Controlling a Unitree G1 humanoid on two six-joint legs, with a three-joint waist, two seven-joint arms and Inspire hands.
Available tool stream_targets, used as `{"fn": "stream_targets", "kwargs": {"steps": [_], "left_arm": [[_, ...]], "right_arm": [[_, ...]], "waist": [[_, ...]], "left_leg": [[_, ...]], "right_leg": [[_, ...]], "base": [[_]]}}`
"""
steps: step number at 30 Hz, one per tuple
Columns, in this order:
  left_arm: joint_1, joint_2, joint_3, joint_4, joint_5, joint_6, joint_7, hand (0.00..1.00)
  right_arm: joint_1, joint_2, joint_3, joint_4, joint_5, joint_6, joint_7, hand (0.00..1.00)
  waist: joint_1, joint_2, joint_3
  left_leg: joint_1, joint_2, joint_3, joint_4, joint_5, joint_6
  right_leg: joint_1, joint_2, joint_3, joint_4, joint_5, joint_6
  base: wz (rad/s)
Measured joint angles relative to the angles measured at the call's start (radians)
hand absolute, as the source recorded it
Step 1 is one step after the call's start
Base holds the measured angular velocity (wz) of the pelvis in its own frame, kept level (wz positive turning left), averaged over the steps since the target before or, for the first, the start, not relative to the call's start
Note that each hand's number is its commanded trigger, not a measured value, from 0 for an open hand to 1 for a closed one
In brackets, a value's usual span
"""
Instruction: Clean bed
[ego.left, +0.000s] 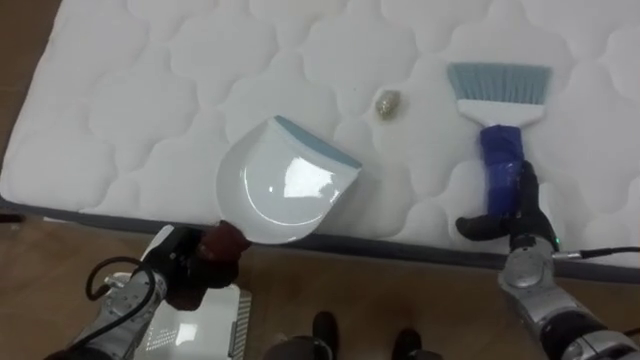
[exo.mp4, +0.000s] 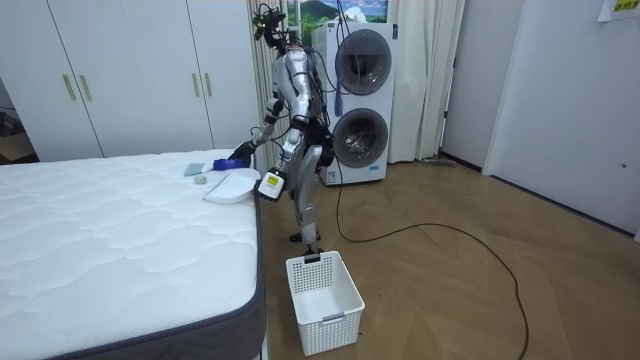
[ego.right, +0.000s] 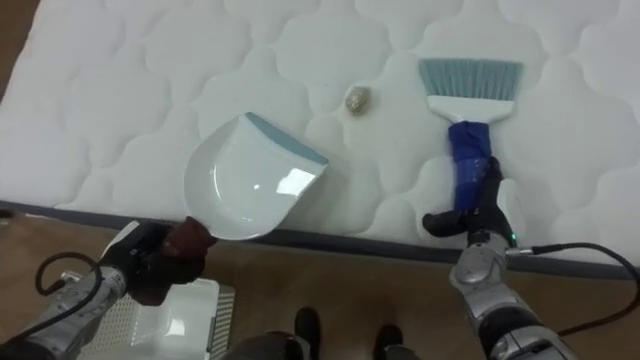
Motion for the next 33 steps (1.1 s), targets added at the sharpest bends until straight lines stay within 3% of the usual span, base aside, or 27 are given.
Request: {"fn": "stream_targets", "kwargs": {"steps": [7, 8, 9, 15, 19, 23, 33], "left_arm": [[-0.01, 0.001, 0.0, -0.001, 0.0, 0.005, -0.003, 1.0], [-0.012, 0.001, 0.0, -0.001, -0.001, 0.007, -0.003, 1.0], [-0.014, 0.001, 0.0, -0.001, -0.001, 0.008, -0.003, 1.0], [-0.022, 0.0, 0.002, -0.024, 0.016, 0.036, -0.003, 1.0], [-0.021, 0.0, 0.001, -0.025, 0.015, 0.054, -0.004, 1.0], [-0.02, 0.0, 0.0, -0.025, 0.015, 0.057, -0.004, 1.0], [-0.02, -0.001, -0.01, -0.025, 0.015, 0.057, -0.004, 1.0]], "right_arm": [[-0.031, 0.001, -0.019, 0.0, 0.008, 0.008, -0.001, 0.0], [-0.036, 0.001, -0.019, 0.0, 0.021, 0.011, -0.001, 0.58], [-0.039, 0.001, -0.02, 0.0, 0.032, 0.012, 0.0, 1.0], [-0.064, -0.003, -0.08, 0.008, 0.079, 0.043, 0.012, 1.0], [-0.086, -0.054, -0.104, 0.025, 0.083, 0.054, 0.019, 1.0], [-0.093, -0.074, -0.111, 0.028, 0.09, 0.073, 0.006, 1.0], [-0.104, -0.074, -0.104, 0.043, 0.133, 0.108, 0.033, 1.0]], "waist": [[0.003, -0.001, 0.0023], [0.004, -0.001, 0.0023], [0.005, -0.001, 0.0023], [0.026, -0.001, 0.0024], [0.029, -0.002, 0.003], [0.033, -0.003, 0.003], [0.044, -0.012, 0.0083]], "left_leg": [[-0.046, 0.002, 0.0, 0.015, -0.001, 0.002], [-0.05, 0.001, 0.001, 0.019, -0.001, 0.002], [-0.053, 0.001, 0.001, 0.023, -0.002, 0.003], [-0.054, -0.001, 0.006, 0.039, -0.003, 0.005], [-0.054, 0.0, 0.005, 0.046, -0.003, 0.005], [-0.054, 0.002, 0.005, 0.046, -0.002, 0.004], [-0.053, 0.002, 0.007, 0.052, -0.003, 0.002]], "right_leg": [[-0.046, 0.001, 0.004, 0.013, 0.003, -0.002], [-0.052, 0.0, 0.005, 0.019, 0.003, -0.001], [-0.055, 0.001, 0.008, 0.021, 0.003, -0.001], [-0.065, -0.001, 0.028, 0.047, 0.0, 0.002], [-0.065, -0.001, 0.028, 0.057, -0.005, 0.001], [-0.066, -0.001, 0.028, 0.059, -0.007, -0.002], [-0.066, -0.003, 0.027, 0.07, -0.011, -0.005]], "base": [[0.0], [-0.03], [-0.05], [-0.03], [0.0], [0.0], [0.0]]}}
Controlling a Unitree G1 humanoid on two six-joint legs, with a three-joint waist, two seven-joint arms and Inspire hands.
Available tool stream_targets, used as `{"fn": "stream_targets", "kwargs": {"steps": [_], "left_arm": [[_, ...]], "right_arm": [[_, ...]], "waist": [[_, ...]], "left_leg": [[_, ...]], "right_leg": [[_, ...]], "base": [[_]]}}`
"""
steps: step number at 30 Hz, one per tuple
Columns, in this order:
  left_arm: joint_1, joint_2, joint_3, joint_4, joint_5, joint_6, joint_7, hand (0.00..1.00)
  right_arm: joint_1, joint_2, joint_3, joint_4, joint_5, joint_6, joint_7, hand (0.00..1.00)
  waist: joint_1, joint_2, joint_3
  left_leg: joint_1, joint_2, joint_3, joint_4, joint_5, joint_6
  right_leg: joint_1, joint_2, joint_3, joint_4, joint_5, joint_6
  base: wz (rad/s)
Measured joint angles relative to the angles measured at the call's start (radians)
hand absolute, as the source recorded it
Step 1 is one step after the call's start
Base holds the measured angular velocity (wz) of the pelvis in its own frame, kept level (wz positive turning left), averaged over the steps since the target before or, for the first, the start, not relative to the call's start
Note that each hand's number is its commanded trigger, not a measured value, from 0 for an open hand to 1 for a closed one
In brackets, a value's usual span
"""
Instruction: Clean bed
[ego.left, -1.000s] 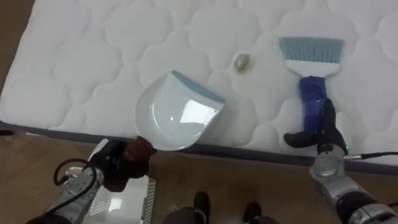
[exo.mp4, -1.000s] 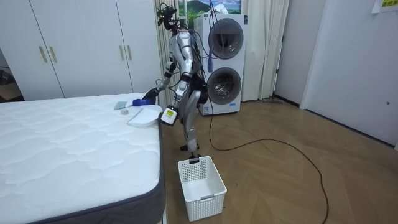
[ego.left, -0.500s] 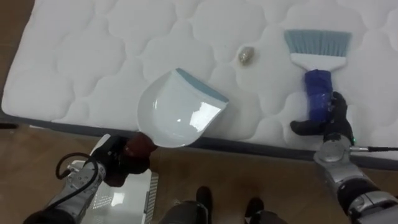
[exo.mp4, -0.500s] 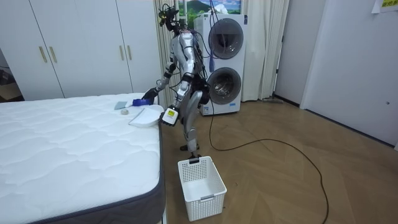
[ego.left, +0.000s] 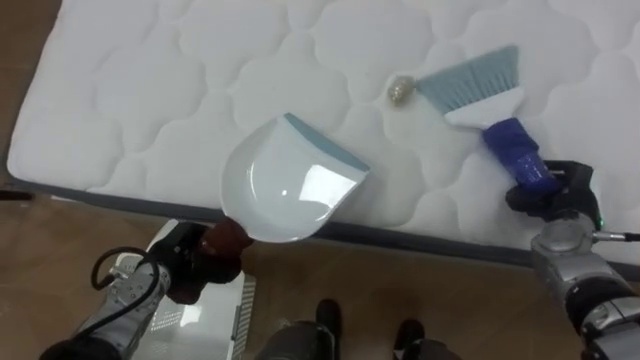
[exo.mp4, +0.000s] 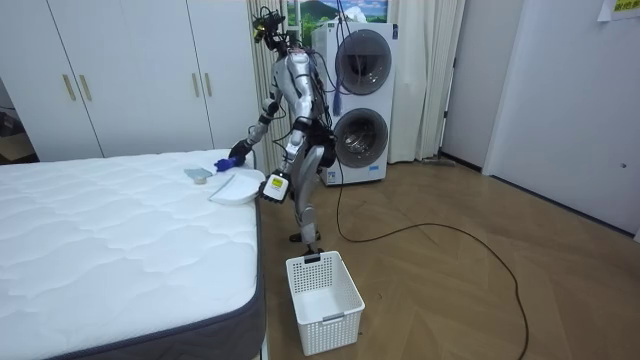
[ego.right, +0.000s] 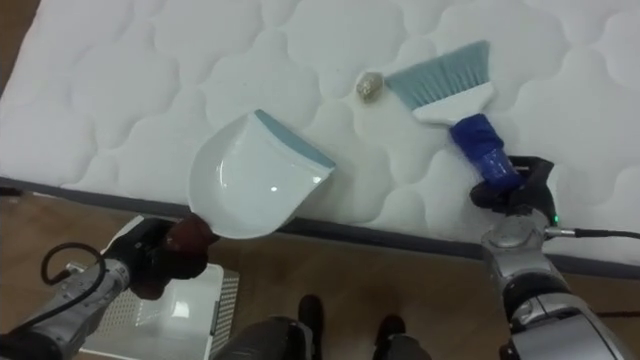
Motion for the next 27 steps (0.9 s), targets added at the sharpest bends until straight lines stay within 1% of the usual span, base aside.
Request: {"fn": "stream_targets", "kwargs": {"steps": [6, 8, 11, 16, 24, 27], "left_arm": [[-0.007, 0.0, 0.0, 0.0, 0.0, 0.0, -0.005, 1.0], [-0.01, 0.0, 0.0, 0.0, 0.0, 0.0, -0.015, 1.0], [-0.01, 0.0, 0.0, -0.001, 0.001, 0.002, -0.022, 1.0], [-0.008, 0.001, 0.0, -0.007, 0.001, 0.019, -0.026, 1.0], [-0.006, 0.002, 0.0, -0.017, 0.0, 0.021, -0.039, 1.0], [-0.006, 0.004, -0.001, -0.023, 0.001, 0.03, -0.04, 1.0]], "right_arm": [[-0.004, 0.0, -0.017, 0.0, 0.056, 0.0, 0.038, 1.0], [-0.004, 0.002, -0.023, 0.0, 0.066, 0.004, 0.05, 1.0], [-0.004, 0.002, -0.023, 0.0, 0.079, 0.004, 0.055, 1.0], [-0.004, 0.002, -0.022, 0.008, 0.081, 0.006, 0.075, 1.0], [-0.005, -0.007, -0.023, 0.028, 0.077, 0.007, 0.073, 1.0], [-0.007, -0.018, -0.022, 0.031, 0.042, 0.01, 0.074, 1.0]], "waist": [[-0.001, -0.002, 0.0015], [-0.001, -0.005, 0.0034], [-0.001, -0.007, 0.0041], [-0.001, -0.006, 0.0035], [-0.003, -0.006, 0.0012], [-0.001, -0.008, 0.0005]], "left_leg": [[0.0, 0.001, 0.0, 0.009, 0.0, 0.0], [-0.001, 0.001, 0.0, 0.009, -0.001, 0.002], [-0.001, 0.001, -0.001, 0.01, -0.002, 0.002], [-0.001, 0.001, -0.006, 0.01, -0.002, 0.002], [0.0, -0.001, -0.011, 0.014, -0.001, 0.002], [0.001, -0.001, -0.012, 0.014, -0.001, 0.002]], "right_leg": [[0.005, -0.002, -0.005, 0.002, -0.003, 0.0], [0.005, -0.007, -0.009, 0.004, -0.005, -0.001], [0.006, -0.002, -0.005, 0.004, -0.005, 0.001], [0.007, 0.002, -0.001, 0.002, -0.004, 0.003], [0.014, 0.001, -0.007, 0.002, -0.004, 0.003], [0.014, 0.001, -0.004, 0.003, -0.004, 0.003]], "base": [[0.0], [0.04], [0.04], [0.0], [0.01], [0.0]]}}
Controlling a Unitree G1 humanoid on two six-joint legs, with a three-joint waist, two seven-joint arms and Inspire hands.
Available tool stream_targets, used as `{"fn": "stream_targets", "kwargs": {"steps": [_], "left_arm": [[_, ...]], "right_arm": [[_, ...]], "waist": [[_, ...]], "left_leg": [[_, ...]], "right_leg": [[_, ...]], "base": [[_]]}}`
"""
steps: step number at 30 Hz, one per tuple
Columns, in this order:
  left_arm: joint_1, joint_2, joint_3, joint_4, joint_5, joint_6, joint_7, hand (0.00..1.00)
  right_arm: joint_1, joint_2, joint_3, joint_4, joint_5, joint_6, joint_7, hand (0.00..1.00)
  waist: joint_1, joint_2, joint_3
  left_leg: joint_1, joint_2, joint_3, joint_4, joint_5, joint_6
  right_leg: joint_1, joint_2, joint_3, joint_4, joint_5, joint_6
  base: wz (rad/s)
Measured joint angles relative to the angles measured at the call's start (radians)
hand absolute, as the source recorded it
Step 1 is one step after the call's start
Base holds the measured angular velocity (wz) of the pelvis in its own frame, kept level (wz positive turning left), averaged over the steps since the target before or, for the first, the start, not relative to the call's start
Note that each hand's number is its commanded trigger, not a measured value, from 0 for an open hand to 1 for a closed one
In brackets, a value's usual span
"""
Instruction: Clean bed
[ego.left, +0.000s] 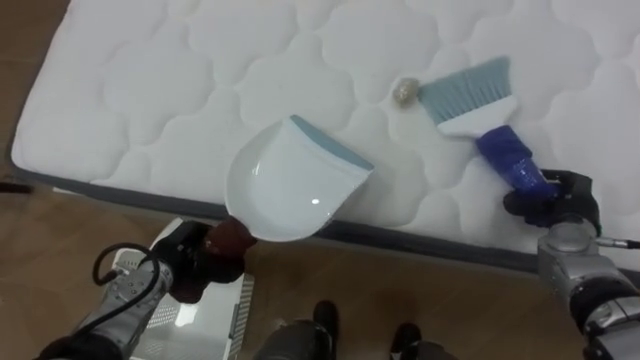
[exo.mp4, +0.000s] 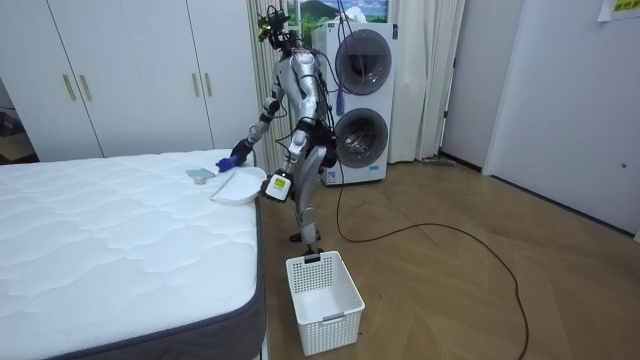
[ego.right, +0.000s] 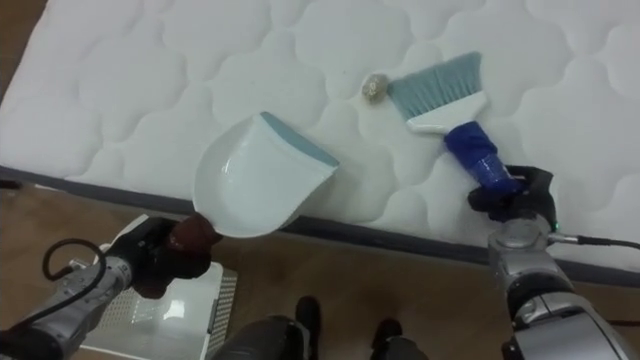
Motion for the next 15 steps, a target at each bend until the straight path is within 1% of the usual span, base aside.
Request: {"fn": "stream_targets", "kwargs": {"steps": [1, 4, 6, 8, 9, 11, 12, 14, 15], "left_arm": [[0.0, 0.0, 0.0, 0.0, 0.001, 0.001, 0.0, 1.0], [0.0, 0.004, -0.001, -0.018, 0.021, 0.012, -0.001, 1.0], [0.0, 0.007, 0.0, -0.02, 0.03, 0.013, -0.003, 1.0], [-0.004, 0.018, 0.0, -0.021, 0.047, 0.015, -0.003, 1.0], [-0.004, 0.023, 0.0, -0.021, 0.056, 0.015, -0.003, 1.0], [-0.005, 0.047, 0.0, -0.023, 0.08, 0.015, -0.003, 1.0], [-0.006, 0.054, 0.0, -0.026, 0.088, 0.015, -0.003, 1.0], [-0.016, 0.078, -0.001, -0.028, 0.132, 0.016, -0.003, 1.0], [-0.017, 0.088, -0.001, -0.031, 0.15, 0.016, -0.003, 1.0]], "right_arm": [[-0.002, -0.008, 0.001, 0.004, -0.028, 0.0, 0.0, 1.0], [-0.018, -0.04, 0.002, 0.007, -0.117, 0.022, 0.001, 1.0], [-0.036, -0.063, 0.002, 0.007, -0.192, 0.037, 0.007, 1.0], [-0.066, -0.099, 0.025, 0.014, -0.304, 0.044, 0.014, 1.0], [-0.073, -0.107, 0.033, 0.016, -0.334, 0.045, 0.014, 1.0], [-0.107, -0.14, 0.056, 0.013, -0.465, 0.056, 0.014, 1.0], [-0.117, -0.151, 0.063, 0.014, -0.501, 0.059, 0.014, 1.0], [-0.145, -0.183, 0.073, 0.01, -0.644, 0.066, 0.002, 1.0], [-0.151, -0.187, 0.079, 0.006, -0.682, 0.07, -0.001, 1.0]], "waist": [[0.001, -0.001, -0.0003], [0.0, -0.007, -0.0043], [0.001, -0.012, -0.0058], [0.004, -0.034, -0.0053], [0.004, -0.041, -0.0061], [0.003, -0.069, -0.0056], [0.002, -0.075, -0.005], [0.003, -0.096, -0.0053], [0.003, -0.103, -0.0053]], "left_leg": [[0.002, 0.0, 0.0, 0.0, 0.0, 0.0], [0.002, 0.0, 0.0, -0.002, 0.0, 0.0], [0.002, -0.002, 0.001, -0.003, 0.001, 0.001], [0.002, -0.002, 0.005, -0.003, 0.002, 0.001], [0.003, -0.002, 0.005, -0.002, 0.002, 0.0], [0.009, 0.001, 0.005, -0.004, 0.003, -0.001], [0.01, 0.001, 0.005, -0.005, 0.003, -0.001], [0.017, 0.003, -0.001, -0.006, 0.004, -0.003], [0.019, 0.003, -0.001, -0.008, 0.004, -0.004]], "right_leg": [[0.002, 0.0, 0.0, 0.0, 0.0, 0.0], [0.002, -0.002, -0.003, 0.001, 0.0, 0.0], [0.0, -0.011, -0.005, 0.013, 0.0, -0.001], [-0.006, -0.011, -0.004, 0.018, -0.001, -0.003], [-0.005, -0.008, -0.002, 0.017, -0.001, -0.003], [0.0, -0.003, 0.001, 0.013, -0.001, -0.005], [0.001, -0.002, 0.001, 0.012, -0.001, -0.005], [0.014, 0.004, -0.001, 0.001, 0.001, -0.005], [0.015, 0.005, -0.002, -0.001, 0.002, -0.006]], "base": [[0.0], [0.01], [0.02], [-0.04], [0.0], [0.0], [0.0], [0.02], [0.0]]}}
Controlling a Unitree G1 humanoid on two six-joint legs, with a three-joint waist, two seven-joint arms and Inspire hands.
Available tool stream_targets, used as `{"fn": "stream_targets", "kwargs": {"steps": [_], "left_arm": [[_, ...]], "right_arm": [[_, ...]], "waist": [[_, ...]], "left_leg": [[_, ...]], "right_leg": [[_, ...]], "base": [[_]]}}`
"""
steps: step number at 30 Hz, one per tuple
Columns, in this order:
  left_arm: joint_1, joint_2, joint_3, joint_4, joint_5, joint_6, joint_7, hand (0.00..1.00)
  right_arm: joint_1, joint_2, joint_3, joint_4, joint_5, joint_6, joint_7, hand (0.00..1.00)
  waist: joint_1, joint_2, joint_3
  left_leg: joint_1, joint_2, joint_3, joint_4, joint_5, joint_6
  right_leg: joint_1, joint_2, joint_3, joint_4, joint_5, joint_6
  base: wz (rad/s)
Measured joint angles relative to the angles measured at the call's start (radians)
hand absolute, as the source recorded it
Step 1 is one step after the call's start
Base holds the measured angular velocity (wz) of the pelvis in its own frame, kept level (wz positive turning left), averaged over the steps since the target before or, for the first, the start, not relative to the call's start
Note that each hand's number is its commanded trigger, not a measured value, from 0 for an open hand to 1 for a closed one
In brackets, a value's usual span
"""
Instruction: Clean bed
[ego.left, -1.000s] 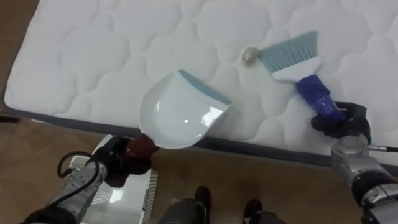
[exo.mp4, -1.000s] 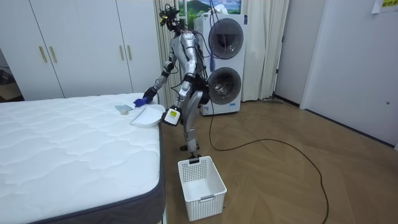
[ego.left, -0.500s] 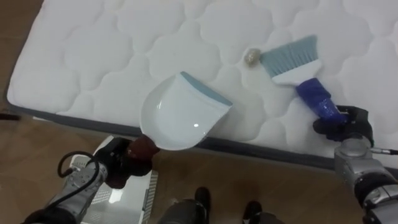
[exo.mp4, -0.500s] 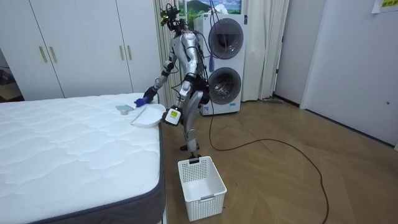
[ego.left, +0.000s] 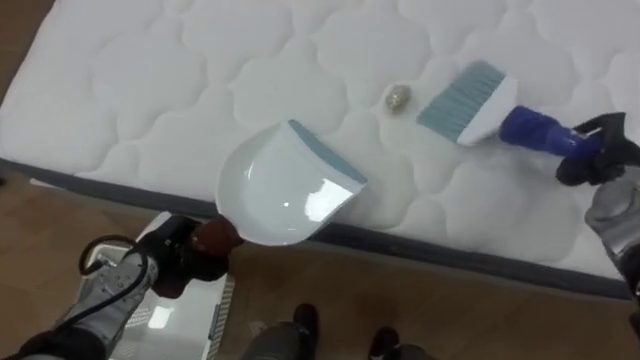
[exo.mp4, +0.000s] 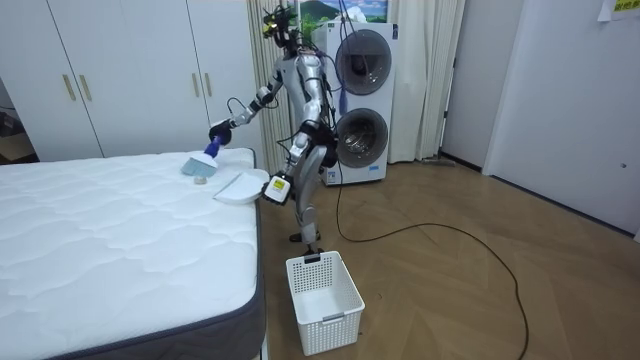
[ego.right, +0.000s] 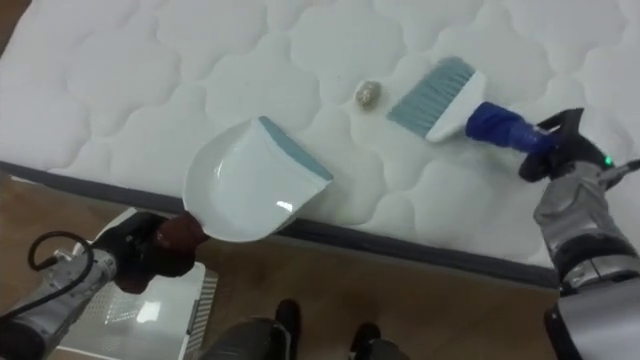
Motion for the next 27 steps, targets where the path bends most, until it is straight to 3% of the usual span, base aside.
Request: {"fn": "stream_targets", "kwargs": {"steps": [2, 8, 13, 17, 21, 27], "left_arm": [[-0.013, 0.038, -0.013, -0.007, 0.038, 0.001, 0.002, 1.0], [-0.018, 0.075, -0.017, -0.037, 0.1, 0.002, 0.007, 1.0], [-0.027, 0.077, -0.02, -0.039, 0.149, 0.002, 0.03, 1.0], [-0.043, 0.079, -0.018, -0.039, 0.206, 0.002, 0.047, 1.0], [-0.046, 0.082, -0.007, -0.038, 0.243, -0.001, 0.048, 1.0], [-0.05, 0.093, -0.008, -0.037, 0.243, -0.001, 0.054, 1.0]], "right_arm": [[-0.038, -0.009, 0.049, -0.001, -0.103, 0.011, -0.016, 1.0], [-0.094, -0.019, 0.092, -0.022, -0.289, 0.032, -0.035, 1.0], [-0.115, -0.062, 0.149, -0.083, -0.418, 0.037, -0.057, 1.0], [-0.122, -0.062, 0.16, -0.086, -0.543, 0.039, -0.07, 1.0], [-0.124, -0.062, 0.162, -0.12, -0.65, 0.039, -0.085, 1.0], [-0.162, -0.062, 0.24, -0.144, -0.72, 0.049, -0.098, 1.0]], "waist": [[-0.003, -0.025, 0.0026], [-0.003, -0.06, 0.0052], [-0.002, -0.071, 0.005], [0.008, -0.101, 0.0056], [0.009, -0.11, 0.0071], [0.012, -0.125, 0.0166]], "left_leg": [[0.001, 0.0, -0.001, -0.006, 0.003, -0.002], [-0.005, -0.002, -0.007, -0.016, 0.004, -0.002], [-0.006, 0.0, -0.025, -0.014, 0.004, -0.002], [-0.001, 0.002, -0.027, -0.028, 0.006, -0.007], [0.0, 0.007, -0.028, -0.029, 0.006, -0.008], [0.006, 0.012, -0.032, -0.034, 0.001, -0.014]], "right_leg": [[0.0, 0.002, -0.002, -0.005, 0.003, -0.001], [0.0, 0.001, -0.014, -0.023, 0.01, 0.0], [0.015, 0.012, -0.021, -0.048, 0.017, 0.002], [0.019, 0.016, -0.021, -0.055, 0.02, -0.001], [0.029, 0.022, -0.023, -0.072, 0.022, -0.002], [0.038, 0.03, -0.026, -0.075, 0.025, -0.006]], "base": [[0.0], [0.0], [0.05], [0.05], [0.01], [0.01]]}}
